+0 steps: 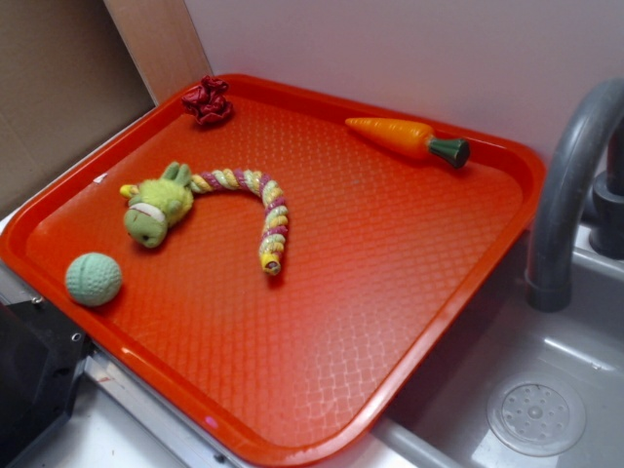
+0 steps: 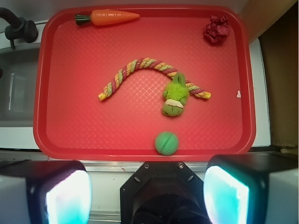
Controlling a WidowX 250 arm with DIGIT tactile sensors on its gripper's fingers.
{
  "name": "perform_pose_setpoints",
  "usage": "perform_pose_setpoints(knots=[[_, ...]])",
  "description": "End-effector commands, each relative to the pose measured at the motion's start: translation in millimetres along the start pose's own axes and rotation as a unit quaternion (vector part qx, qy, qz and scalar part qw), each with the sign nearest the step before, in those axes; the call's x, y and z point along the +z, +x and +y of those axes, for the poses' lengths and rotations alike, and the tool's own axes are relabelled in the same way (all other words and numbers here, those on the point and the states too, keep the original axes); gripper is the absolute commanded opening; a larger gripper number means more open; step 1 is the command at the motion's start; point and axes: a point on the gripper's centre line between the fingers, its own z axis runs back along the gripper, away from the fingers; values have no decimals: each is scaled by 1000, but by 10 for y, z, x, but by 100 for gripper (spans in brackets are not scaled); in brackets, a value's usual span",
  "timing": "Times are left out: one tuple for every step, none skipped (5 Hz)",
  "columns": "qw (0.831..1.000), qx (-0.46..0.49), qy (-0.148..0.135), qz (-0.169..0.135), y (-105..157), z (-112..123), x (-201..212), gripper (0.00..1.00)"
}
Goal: Grab the green ball.
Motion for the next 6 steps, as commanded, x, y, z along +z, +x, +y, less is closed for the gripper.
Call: perform_pose_setpoints(knots=[[1000, 0, 0, 0, 0, 0, 0, 100], [1000, 8, 23, 15, -90, 240, -484, 100], [998, 19, 51, 33, -187, 486, -954, 100], [998, 5, 61, 26, -203, 562, -1321, 100], [999, -36, 30, 9, -119, 450, -1704, 100], [998, -42, 41, 16, -129, 453, -1906, 100]])
